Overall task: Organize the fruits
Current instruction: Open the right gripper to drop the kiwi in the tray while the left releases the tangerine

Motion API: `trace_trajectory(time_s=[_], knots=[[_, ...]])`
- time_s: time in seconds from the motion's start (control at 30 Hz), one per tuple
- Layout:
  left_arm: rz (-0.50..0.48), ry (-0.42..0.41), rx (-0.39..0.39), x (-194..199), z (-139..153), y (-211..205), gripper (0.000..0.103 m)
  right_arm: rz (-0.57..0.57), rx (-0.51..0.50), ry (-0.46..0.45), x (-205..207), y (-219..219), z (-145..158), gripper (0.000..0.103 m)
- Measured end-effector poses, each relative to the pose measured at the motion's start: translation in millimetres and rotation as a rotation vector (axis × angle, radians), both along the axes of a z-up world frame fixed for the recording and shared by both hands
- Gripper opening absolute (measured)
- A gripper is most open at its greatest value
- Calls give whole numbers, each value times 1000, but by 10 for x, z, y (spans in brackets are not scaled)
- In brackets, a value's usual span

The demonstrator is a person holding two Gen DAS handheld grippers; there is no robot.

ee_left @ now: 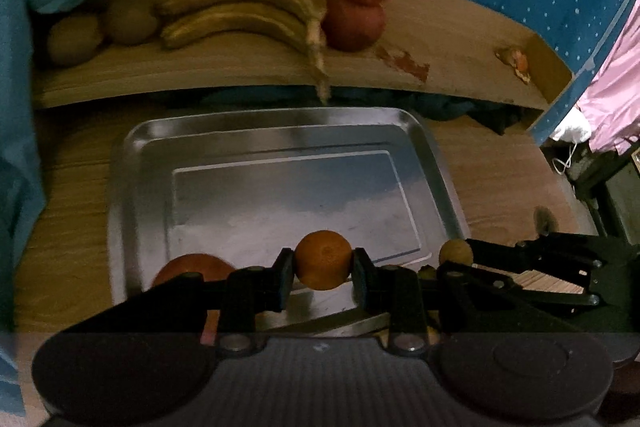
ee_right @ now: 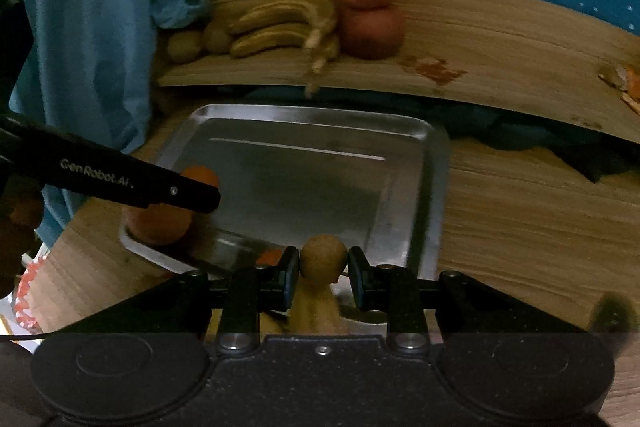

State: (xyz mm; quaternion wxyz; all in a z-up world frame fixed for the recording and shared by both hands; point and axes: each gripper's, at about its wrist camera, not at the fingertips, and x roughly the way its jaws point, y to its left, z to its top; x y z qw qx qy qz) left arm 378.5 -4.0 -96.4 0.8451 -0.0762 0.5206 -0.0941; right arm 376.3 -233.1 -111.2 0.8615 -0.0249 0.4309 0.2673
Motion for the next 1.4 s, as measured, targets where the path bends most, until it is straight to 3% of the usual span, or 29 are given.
trace_trajectory(time_s=[0.6,0.73,0.8,1.17,1.4], knots=[[-27,83,26,206,-283,-143,34,-5,-18,68,184,-89,-165,30],[-26,94,31,220,-311,-145,35,-10,-23,65,188,-89,-162,32],[-26,94,35,231,-321,-151,35,-18,-26,60,180,-92,-158,40],[-23,10,29,124,-134,-95,76,-94,-39,-8,5,-160,12,80],[-15,-88,22,-44,96,-2,99,-166,-58,-73,-215,-174,183,92]])
